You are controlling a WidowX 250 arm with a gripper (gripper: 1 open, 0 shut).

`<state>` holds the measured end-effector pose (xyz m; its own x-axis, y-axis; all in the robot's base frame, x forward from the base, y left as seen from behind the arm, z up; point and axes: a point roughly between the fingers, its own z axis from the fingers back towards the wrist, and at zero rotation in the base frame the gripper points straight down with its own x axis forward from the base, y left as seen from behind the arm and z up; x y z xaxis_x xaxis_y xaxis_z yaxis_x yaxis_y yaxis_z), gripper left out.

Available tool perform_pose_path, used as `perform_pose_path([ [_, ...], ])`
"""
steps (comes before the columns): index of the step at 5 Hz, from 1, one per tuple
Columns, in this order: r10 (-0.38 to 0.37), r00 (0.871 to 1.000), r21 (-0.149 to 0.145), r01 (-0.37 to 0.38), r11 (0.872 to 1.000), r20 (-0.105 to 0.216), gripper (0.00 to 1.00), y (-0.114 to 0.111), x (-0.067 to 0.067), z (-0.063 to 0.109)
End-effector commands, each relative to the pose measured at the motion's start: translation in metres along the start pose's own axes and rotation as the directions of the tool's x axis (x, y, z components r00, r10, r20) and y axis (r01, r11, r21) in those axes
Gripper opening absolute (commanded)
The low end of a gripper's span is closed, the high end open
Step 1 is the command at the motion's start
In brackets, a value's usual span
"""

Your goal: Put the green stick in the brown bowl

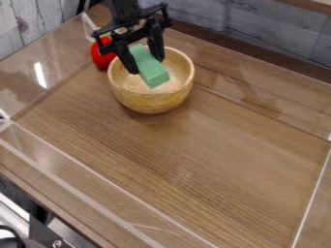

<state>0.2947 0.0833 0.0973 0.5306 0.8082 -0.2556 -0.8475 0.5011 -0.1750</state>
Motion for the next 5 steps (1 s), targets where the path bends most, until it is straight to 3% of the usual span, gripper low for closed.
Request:
perform_pose_path([
  [1, -0.019, 0.998, -0.036, 0.021, 0.999, 0.064, 0.00, -0.006, -0.001, 0.026],
  [3, 0.021, 0.997, -0.049, -0.018, 0.999, 0.071, 0.00, 0.006, 0.000, 0.010],
  [4, 0.045, 0.996, -0.041, -0.041, 0.998, 0.083, 1.00, 0.004, 0.002, 0.017],
  [5, 0.063, 0.993, -0.040, -0.059, 0.997, 0.099, 1.00, 0.002, 0.001, 0.013],
])
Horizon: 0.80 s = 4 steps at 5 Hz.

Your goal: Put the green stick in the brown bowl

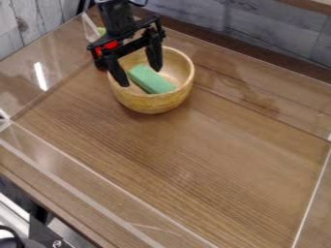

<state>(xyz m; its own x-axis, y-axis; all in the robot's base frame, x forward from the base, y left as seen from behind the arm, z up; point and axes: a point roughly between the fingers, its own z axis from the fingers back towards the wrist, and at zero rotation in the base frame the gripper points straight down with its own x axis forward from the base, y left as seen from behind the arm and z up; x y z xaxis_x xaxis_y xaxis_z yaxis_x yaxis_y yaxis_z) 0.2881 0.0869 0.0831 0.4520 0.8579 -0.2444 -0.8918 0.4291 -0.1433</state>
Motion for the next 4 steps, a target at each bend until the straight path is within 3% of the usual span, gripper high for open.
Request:
perform_pose_path([
  [1, -0.012, 0.995, -0.050, 0.017, 0.999, 0.095, 1.00, -0.011, -0.003, 0.021],
  [3, -0.010, 0.990, -0.052, 0.017, 0.998, 0.139, 1.00, -0.019, -0.018, 0.049],
  [4, -0.032, 0.987, -0.043, 0.039, 0.998, 0.155, 1.00, -0.023, -0.024, 0.052],
])
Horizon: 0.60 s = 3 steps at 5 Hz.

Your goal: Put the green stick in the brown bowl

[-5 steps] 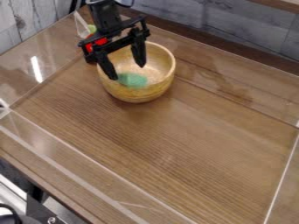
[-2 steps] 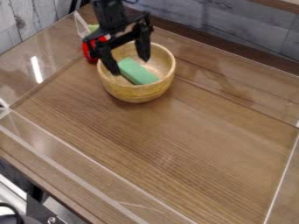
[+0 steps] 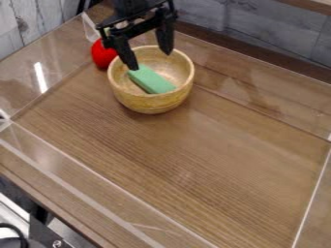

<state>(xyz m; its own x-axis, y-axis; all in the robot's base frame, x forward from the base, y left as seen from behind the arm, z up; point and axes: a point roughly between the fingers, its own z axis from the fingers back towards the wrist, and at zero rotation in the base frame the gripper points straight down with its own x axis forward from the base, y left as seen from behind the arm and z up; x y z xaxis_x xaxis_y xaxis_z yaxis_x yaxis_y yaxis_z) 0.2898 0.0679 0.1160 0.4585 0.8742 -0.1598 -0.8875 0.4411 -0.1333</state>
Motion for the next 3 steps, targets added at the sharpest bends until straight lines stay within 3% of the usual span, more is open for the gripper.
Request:
perform_pose_path([
  [1, -0.046, 0.995, -0.046, 0.051, 0.998, 0.088, 1.00, -0.012, -0.005, 0.028],
  [3, -0.190, 0.977, -0.006, 0.191, 0.982, 0.100, 1.00, -0.046, -0.032, 0.012],
])
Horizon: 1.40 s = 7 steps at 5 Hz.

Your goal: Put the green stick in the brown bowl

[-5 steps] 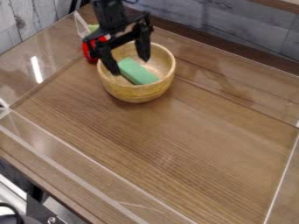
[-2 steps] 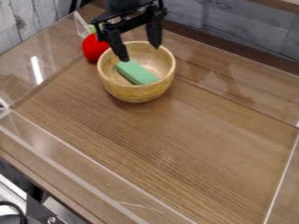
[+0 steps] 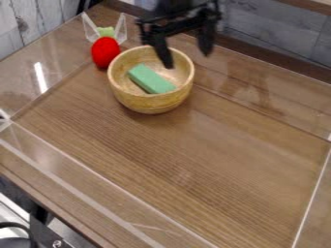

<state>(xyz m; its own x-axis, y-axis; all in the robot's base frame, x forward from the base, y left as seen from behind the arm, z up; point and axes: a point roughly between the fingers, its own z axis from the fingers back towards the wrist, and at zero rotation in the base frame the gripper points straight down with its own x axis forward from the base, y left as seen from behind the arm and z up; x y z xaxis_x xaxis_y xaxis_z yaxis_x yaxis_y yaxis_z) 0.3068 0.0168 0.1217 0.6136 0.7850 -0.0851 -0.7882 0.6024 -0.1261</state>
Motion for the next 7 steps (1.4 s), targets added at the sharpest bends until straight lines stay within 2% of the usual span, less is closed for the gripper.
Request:
perform_pose_path([
  [1, -0.109, 0.993, -0.025, 0.111, 0.994, 0.049, 1.00, -0.030, -0.012, 0.016],
  [2, -0.206, 0.977, -0.006, 0.206, 0.978, 0.053, 0.00, -0.053, -0.033, 0.008],
  [3, -0.258, 0.964, 0.012, 0.257, 0.966, 0.060, 0.00, -0.039, -0.016, 0.012],
  [4, -0.305, 0.950, 0.027, 0.304, 0.952, 0.060, 0.00, -0.043, -0.017, 0.008],
  [5, -0.278, 0.958, 0.034, 0.277, 0.960, 0.067, 1.00, -0.045, -0.017, 0.007],
  [6, -0.250, 0.966, 0.039, 0.247, 0.968, 0.074, 1.00, -0.047, -0.016, 0.007],
  [7, -0.293, 0.953, 0.046, 0.290, 0.956, 0.076, 1.00, -0.050, -0.017, -0.005],
])
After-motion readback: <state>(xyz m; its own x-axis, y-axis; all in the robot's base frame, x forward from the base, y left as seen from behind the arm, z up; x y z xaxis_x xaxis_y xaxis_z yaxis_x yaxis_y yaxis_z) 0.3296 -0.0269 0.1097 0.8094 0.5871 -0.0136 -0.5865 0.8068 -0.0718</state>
